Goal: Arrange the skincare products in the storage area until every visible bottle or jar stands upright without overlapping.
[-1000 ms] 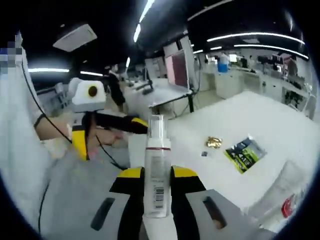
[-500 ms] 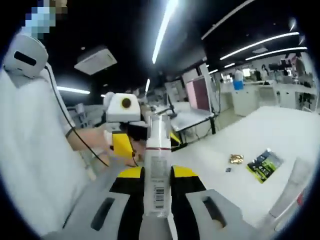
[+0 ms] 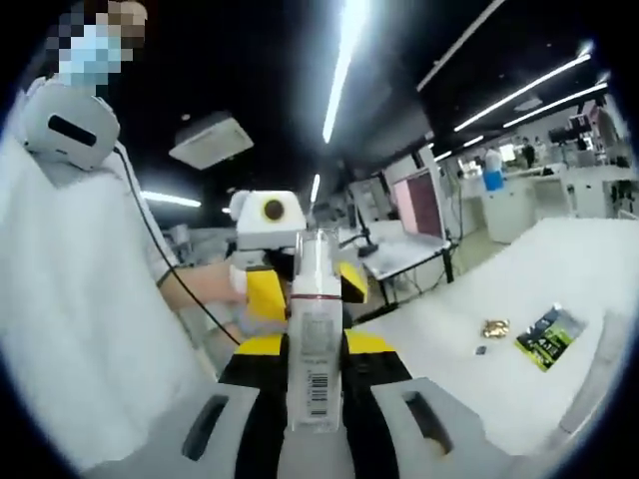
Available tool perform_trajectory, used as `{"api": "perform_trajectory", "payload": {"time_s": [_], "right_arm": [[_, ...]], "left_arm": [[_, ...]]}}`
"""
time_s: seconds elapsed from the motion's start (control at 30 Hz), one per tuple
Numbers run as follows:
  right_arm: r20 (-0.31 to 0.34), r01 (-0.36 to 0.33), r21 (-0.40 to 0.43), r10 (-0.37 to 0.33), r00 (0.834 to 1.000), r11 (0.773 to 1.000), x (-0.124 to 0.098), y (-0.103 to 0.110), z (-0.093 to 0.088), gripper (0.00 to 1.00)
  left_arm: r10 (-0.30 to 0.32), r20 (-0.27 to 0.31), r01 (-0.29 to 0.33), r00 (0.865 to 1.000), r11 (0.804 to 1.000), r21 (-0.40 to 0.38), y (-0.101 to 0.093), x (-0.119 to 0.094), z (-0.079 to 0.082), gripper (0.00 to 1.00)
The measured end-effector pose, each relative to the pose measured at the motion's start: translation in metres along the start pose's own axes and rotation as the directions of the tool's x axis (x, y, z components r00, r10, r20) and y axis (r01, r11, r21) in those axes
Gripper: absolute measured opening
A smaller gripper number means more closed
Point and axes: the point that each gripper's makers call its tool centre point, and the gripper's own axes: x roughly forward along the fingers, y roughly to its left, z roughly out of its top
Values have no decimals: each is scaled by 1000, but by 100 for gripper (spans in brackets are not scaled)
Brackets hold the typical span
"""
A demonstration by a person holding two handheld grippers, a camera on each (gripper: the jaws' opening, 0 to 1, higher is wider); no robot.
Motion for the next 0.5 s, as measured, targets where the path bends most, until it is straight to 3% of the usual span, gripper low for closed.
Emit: {"api": "perform_trajectory", "payload": {"time_s": [0.13,0.23,0.37,0.5], "right_arm": [[2,8,-17,-8,1000,1000,-4,4,0,19],[-19,38,-28,-39,999,999,-7,4,-1,20],[-93,133,-60,-138,986,989,-14,-4,-6,21],[-159,210,-160,-235,959,965,-23,-8,-9,22]], "left_arm": [[-14,-29,13,999,1000,-22,-7,4,4,20],[-4,-99,13,995,995,95,-13,10,2,19],[34,-181,7,983,976,219,-16,19,-1,19],[34,-240,44,970,949,311,-20,29,-3,18]]}}
